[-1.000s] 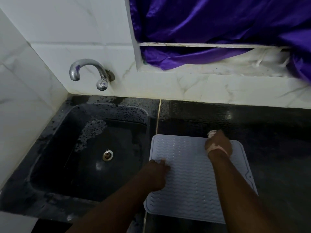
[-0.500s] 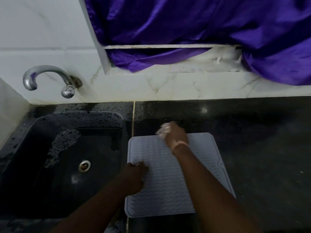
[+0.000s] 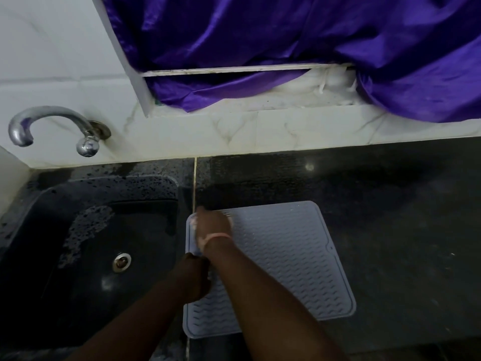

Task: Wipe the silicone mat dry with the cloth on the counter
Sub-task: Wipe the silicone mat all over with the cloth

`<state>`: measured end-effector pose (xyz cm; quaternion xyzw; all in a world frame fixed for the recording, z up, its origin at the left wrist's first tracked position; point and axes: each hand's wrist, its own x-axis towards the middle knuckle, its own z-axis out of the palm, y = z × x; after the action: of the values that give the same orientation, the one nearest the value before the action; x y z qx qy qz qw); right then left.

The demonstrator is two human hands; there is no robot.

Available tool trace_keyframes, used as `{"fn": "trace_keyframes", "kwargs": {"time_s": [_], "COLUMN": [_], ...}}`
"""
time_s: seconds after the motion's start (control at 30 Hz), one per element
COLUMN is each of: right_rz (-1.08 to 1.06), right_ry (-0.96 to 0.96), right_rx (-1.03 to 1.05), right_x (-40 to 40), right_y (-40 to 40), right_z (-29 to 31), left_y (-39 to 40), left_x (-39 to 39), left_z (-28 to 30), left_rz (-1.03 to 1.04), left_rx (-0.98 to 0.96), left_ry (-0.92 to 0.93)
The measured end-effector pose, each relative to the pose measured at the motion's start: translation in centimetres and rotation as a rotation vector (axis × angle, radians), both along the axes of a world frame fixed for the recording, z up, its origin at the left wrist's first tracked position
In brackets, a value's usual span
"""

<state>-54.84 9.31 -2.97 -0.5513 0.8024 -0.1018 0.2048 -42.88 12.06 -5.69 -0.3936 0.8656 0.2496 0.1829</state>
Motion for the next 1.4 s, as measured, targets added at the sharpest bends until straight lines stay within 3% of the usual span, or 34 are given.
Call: {"fn": "trace_keyframes", "kwargs": {"time_s": [0.07,0.17,0.3,0.37,0.47,0.57,0.67,0.77,0.87,0.9,0.97,1.07,1.13,1.23,1.4], "right_rz": [0.104,-0.022,-0.46,-0.624,-0.639,-0.538,-0.381,-0.123,-0.212,-0.29,-0.467,-0.697,-0.733,-0.662,-0.56], "right_ry": [-0.137,-0.248,-0.093,-0.033,0.07,0.125,-0.049,-0.348,-0.819,-0.891,-0.84,-0.567,-0.506,-0.43,-0.487], "right_rx": [0.028,-0.037,-0.177,-0.146,0.052,-0.004,-0.166,-0.145,-0.251,-0.316,-0.449,-0.656,-0.587,-0.408,-0.328], "right_x": [0.6,-3.1,-13.3,-17.8,-18.5,-13.2,-5.4,-0.6,-4.2,-6.6,-12.0,-19.1,-20.6,-18.0,-8.6], "right_y": [-0.2,0.5,3.7,5.6,6.3,5.0,3.2,2.4,2.5,3.0,4.6,7.8,9.5,9.5,5.2], "right_z": [1.2,2.4,1.9,0.9,-1.3,-2.9,-3.3,-3.2,-2.0,-1.4,-0.4,-0.5,-0.9,-2.6,-3.6], "left_y": [0.0,-0.2,-0.3,-0.2,-0.2,-0.3,-0.3,-0.4,-0.5,-0.8,-1.6,-1.9,-1.3,-0.6,-0.7], "left_x": [0.0,-0.2,-0.6,-0.6,-0.6,-0.5,-0.5,-0.7,-0.5,-0.5,-0.9,-1.9,-2.5,-2.9,-2.5], "left_z": [0.1,0.4,0.8,0.9,0.8,0.4,0.9,0.6,0.7,0.8,1.2,1.6,1.5,0.8,0.1], "left_rz": [0.005,0.002,0.008,0.029,0.043,0.028,-0.025,-0.075,-0.046,-0.029,0.06,0.166,0.123,0.065,0.021], "left_rx": [0.017,0.051,0.081,0.089,0.087,0.06,0.037,-0.106,0.009,0.051,0.052,-0.071,-0.048,-0.041,-0.089], "left_ry": [0.001,0.015,-0.017,-0.025,-0.02,-0.026,-0.028,0.061,-0.013,-0.02,0.043,0.145,0.122,0.02,0.037]}}
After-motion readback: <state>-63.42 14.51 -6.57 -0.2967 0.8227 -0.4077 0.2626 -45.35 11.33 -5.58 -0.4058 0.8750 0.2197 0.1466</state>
